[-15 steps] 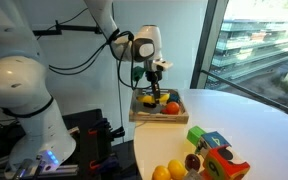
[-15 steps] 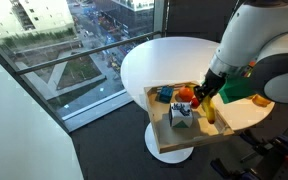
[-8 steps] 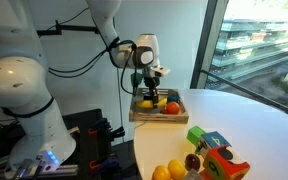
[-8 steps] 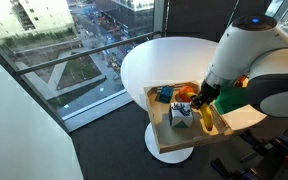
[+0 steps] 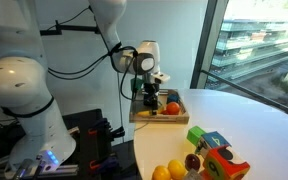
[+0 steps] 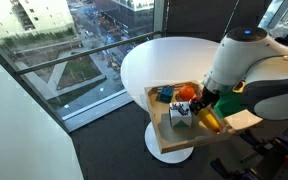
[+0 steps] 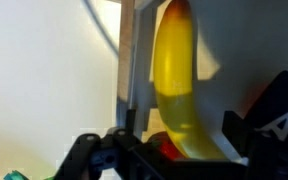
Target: Put the banana in the box
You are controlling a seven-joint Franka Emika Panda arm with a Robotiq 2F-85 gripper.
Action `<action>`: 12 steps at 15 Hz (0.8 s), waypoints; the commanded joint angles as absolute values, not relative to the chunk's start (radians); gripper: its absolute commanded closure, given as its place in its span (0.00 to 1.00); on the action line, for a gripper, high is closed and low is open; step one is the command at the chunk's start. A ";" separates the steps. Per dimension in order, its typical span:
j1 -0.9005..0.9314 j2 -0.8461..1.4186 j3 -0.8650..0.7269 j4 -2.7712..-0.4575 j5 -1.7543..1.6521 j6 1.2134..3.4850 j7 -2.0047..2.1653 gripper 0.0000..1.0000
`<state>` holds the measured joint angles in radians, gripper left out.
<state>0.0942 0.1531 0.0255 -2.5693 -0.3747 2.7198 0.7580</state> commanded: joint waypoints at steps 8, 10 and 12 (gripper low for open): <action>0.069 0.018 -0.005 -2.605 -0.186 2.631 0.524 0.00; 0.056 -0.015 -0.007 -2.608 -0.159 2.600 0.482 0.00; 0.042 -0.052 -0.009 -2.614 -0.143 2.566 0.447 0.00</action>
